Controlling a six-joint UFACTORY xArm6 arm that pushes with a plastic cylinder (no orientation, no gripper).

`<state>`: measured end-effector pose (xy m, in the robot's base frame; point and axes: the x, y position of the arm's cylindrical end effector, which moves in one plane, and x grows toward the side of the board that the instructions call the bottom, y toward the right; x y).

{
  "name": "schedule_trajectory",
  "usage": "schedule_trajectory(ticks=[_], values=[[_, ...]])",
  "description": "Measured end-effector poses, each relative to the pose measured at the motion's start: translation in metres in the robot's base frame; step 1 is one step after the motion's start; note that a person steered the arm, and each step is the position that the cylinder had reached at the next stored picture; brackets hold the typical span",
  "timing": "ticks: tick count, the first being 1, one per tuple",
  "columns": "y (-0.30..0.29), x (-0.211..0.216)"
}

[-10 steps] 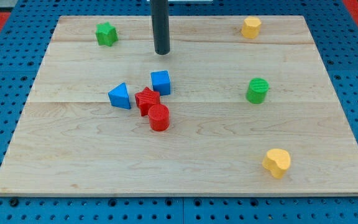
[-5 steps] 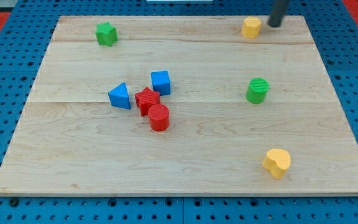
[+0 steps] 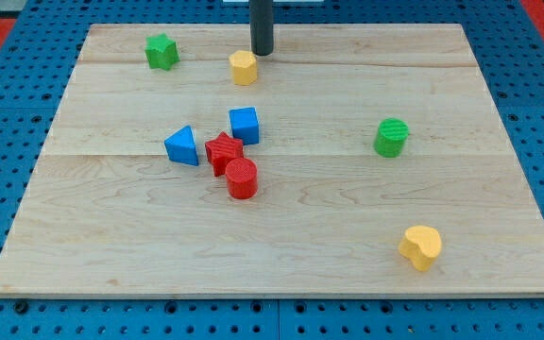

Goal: Move the yellow hexagon into the bottom right side of the green star

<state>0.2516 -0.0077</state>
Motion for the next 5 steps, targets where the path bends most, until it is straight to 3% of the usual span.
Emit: schedule_trajectory(ticks=[1,2,3,4,5], values=[[0.031,0.024],[-0.040,0.026],[-0.063,0.028],[-0.037,0.063],[-0.128,0.058]])
